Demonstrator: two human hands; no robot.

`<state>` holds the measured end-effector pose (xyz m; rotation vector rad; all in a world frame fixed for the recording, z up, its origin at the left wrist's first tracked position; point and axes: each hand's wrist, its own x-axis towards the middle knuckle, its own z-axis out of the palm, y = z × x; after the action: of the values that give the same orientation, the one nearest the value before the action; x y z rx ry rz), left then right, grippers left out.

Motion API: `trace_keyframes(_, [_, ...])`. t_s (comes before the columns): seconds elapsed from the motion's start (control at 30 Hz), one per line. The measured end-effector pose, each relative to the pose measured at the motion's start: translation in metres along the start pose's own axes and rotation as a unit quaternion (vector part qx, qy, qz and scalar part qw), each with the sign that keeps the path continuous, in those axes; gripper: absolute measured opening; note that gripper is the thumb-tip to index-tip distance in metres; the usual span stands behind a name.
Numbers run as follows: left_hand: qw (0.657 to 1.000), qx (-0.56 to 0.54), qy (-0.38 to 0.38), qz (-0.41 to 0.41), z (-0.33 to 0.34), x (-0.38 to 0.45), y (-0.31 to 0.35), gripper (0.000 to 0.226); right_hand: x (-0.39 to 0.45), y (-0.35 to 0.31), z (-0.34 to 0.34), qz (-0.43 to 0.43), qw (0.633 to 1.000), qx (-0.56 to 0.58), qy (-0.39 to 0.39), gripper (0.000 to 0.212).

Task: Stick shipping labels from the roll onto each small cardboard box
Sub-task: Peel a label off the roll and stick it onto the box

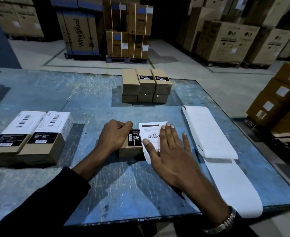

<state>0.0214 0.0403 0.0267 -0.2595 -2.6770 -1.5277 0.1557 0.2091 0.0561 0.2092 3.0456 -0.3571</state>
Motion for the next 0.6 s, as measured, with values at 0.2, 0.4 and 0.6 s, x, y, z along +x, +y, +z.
trace_keyframes(0.2, [1.0, 0.0, 0.006, -0.001, -0.001, 0.001, 0.001, 0.054, -0.002, -0.037, 0.009, -0.093, 0.995, 0.038, -0.014, 0.092])
trace_keyframes(0.4, [0.999, -0.024, 0.011, -0.027, 0.0, 0.0, -0.002, 0.05, 0.0, -0.003, 0.003, -0.085, 0.995, 0.045, -0.002, 0.082])
trace_keyframes(0.6, [0.998, -0.049, 0.012, -0.03, 0.0, -0.004, 0.002, 0.054, -0.002, -0.03, 0.008, -0.039, 0.999, 0.025, 0.012, 0.098])
